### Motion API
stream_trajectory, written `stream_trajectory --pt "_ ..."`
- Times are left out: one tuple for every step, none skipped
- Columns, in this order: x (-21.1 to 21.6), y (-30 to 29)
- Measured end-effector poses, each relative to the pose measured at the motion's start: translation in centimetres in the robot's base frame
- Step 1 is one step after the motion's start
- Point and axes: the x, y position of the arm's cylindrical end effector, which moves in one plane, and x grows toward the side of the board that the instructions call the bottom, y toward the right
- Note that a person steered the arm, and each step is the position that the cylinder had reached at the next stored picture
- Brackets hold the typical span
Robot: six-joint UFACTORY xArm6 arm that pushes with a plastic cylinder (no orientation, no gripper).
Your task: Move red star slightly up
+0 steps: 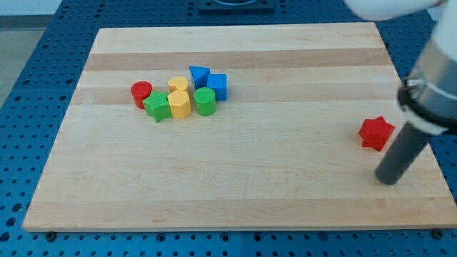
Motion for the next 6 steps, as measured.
stream_trajectory --pt "-3.5 -0.4" --pt "-3.0 -5.4" --pt "-0.6 -8.5" --pt "-2.0 -4.0" --pt "-6.6 -1.7" --pt "-8.4 -4.2"
